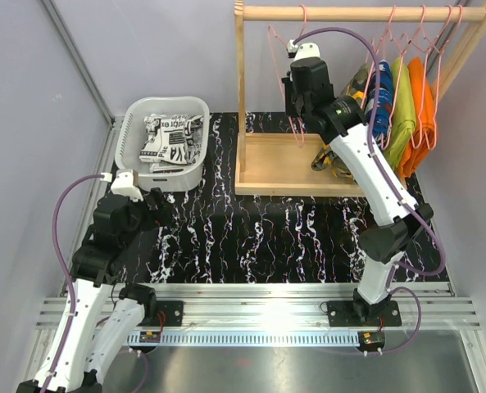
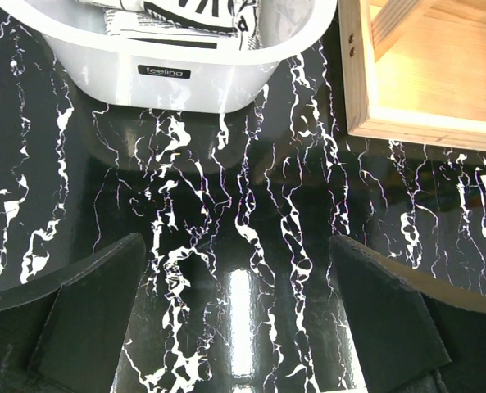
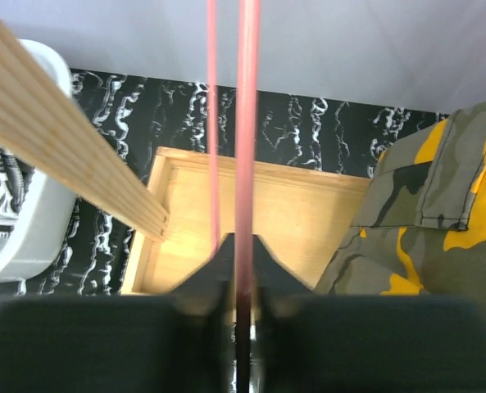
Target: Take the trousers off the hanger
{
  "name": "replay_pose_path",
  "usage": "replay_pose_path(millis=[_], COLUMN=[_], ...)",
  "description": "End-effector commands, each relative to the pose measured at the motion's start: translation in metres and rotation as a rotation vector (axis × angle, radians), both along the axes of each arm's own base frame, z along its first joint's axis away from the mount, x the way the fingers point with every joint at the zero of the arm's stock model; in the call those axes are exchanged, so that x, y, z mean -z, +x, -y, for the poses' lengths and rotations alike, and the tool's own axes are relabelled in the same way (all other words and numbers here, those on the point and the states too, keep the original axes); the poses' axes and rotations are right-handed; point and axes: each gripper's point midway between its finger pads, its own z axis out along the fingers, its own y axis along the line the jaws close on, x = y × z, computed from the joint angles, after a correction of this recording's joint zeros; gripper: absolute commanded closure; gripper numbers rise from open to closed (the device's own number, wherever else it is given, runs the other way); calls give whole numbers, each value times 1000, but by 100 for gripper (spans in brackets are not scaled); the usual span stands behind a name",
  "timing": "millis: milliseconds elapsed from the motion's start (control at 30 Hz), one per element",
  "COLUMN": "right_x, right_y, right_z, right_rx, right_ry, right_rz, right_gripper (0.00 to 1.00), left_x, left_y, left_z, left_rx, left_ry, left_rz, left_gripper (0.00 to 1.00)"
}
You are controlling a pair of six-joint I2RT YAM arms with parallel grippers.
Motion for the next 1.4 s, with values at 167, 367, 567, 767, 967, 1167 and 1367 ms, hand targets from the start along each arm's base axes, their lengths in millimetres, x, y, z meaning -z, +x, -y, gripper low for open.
replay_pose_path(millis=[167, 367, 567, 767, 967, 1167, 1367], right_x=[-82, -119, -115, -89, -70, -41, -34], right_y=[-56, -105, -131, -112, -82, -53, -43], right_z=[5, 49, 108, 134, 146, 160, 162], right_rx=[-100, -36, 174, 232, 251, 323, 339], right_ry=[160, 190, 141, 155, 159, 131, 131], right_rz=[126, 193, 192, 58, -19, -92, -105], right_gripper=[38, 14, 8, 11, 21, 44, 61], left_x=[-12, -14, -12, -11, -11, -11, -10], left_y=[7, 7, 7, 8, 8, 8, 7], left_z=[7, 6, 5, 9, 11, 11, 16], left_rx=[33, 23, 21, 42, 54, 54, 81], left_ry=[-19, -17, -15, -22, -24, -24, -34], left_rz=[52, 57, 50, 45, 43, 45, 41], left_gripper=[1, 1, 1, 1, 1, 1, 1])
